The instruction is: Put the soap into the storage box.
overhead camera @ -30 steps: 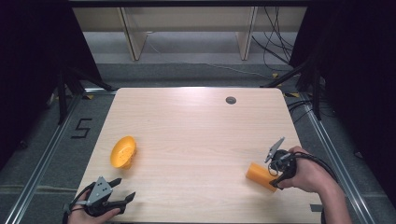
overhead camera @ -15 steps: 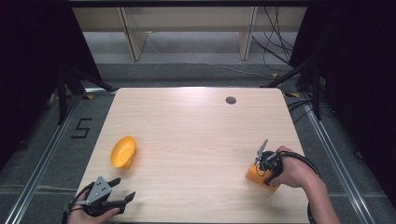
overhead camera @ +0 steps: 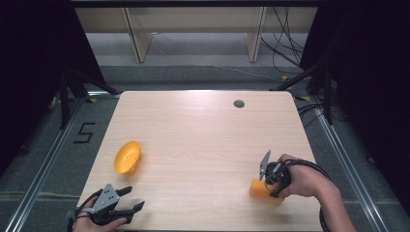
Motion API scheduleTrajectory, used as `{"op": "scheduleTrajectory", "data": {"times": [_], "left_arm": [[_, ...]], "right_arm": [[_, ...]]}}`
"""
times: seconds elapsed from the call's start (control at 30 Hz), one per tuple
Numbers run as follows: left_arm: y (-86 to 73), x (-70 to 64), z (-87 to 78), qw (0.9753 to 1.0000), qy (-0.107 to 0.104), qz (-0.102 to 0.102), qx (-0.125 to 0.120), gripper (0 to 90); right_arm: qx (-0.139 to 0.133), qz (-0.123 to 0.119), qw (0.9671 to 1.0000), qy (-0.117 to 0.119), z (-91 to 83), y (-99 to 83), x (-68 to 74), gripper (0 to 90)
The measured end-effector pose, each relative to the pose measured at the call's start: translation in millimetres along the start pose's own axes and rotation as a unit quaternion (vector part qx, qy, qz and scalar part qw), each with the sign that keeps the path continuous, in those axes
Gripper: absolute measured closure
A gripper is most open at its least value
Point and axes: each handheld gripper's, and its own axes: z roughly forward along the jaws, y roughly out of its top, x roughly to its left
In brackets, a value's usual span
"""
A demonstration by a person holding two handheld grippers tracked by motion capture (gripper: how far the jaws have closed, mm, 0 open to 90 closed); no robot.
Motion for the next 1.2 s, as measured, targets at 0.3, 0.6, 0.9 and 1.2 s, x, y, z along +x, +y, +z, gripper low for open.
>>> {"op": "scheduleTrajectory", "data": {"times": [0.3, 0.6, 0.9, 1.2], "left_arm": [[39.6, -28.2, 23.4, 0.9951, -0.081, 0.056, -0.011, 30.2], [74.3, -55.4, 58.0, 0.9823, -0.145, 0.117, -0.013, 29.4], [95.7, -71.0, 84.0, 0.9738, -0.188, 0.127, -0.021, 31.4], [102.4, -76.1, 98.8, 0.9696, -0.198, 0.141, -0.024, 36.4]], "right_arm": [[-0.023, -0.086, 0.9959, 0.018, -14.9, 50.8, 29.1, 61.8], [-0.03, -0.106, 0.9935, 0.03, -22.0, 98.0, 35.1, 61.8], [-0.033, -0.115, 0.9925, 0.024, -30.3, 123.9, 38.5, 61.8], [-0.029, -0.116, 0.9925, 0.025, -30.9, 130.2, 43.5, 61.9]]}}
